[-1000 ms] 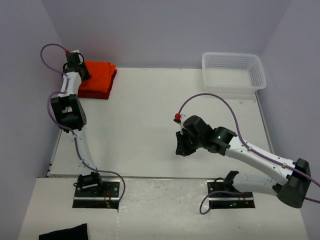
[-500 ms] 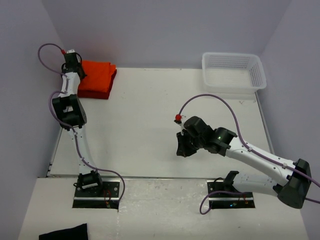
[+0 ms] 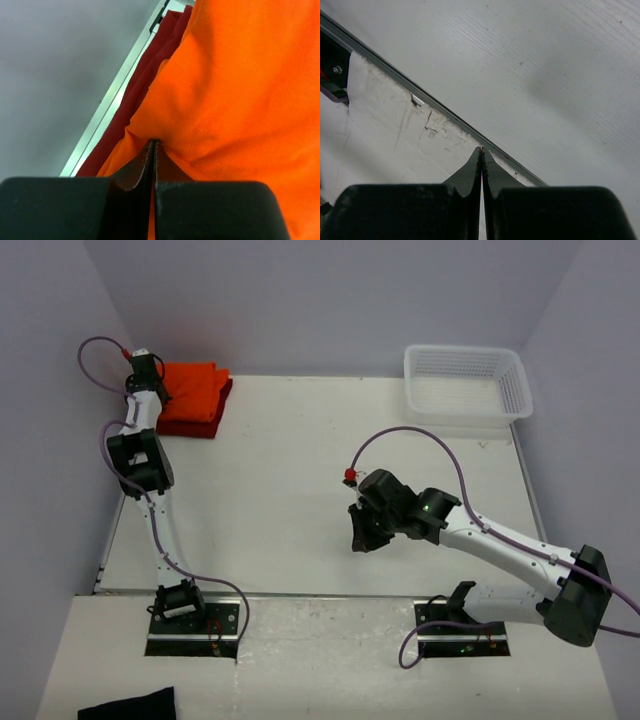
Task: Fold and stack the t-shirts
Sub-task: Put the neatly folded tshirt into the corner of the board with the left arm
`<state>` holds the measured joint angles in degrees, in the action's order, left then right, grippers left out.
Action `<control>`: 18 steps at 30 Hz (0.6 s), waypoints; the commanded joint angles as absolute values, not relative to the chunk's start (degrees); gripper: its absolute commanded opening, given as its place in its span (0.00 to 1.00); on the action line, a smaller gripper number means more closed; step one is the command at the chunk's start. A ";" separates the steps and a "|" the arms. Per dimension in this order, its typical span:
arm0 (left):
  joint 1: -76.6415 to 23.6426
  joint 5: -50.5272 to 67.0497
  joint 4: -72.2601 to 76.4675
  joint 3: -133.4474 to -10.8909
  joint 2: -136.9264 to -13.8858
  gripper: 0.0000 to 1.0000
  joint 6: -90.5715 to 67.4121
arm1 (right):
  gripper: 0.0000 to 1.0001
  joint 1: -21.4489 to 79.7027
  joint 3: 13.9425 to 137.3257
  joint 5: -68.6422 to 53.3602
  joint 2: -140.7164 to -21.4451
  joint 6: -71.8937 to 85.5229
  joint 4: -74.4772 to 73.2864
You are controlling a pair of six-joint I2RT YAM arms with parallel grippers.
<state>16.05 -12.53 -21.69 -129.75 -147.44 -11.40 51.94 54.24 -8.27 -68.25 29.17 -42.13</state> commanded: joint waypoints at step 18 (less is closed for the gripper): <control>15.12 8.77 -6.24 -120.94 -129.55 0.00 -15.64 | 0.00 51.77 52.47 -9.05 -62.49 31.11 -40.87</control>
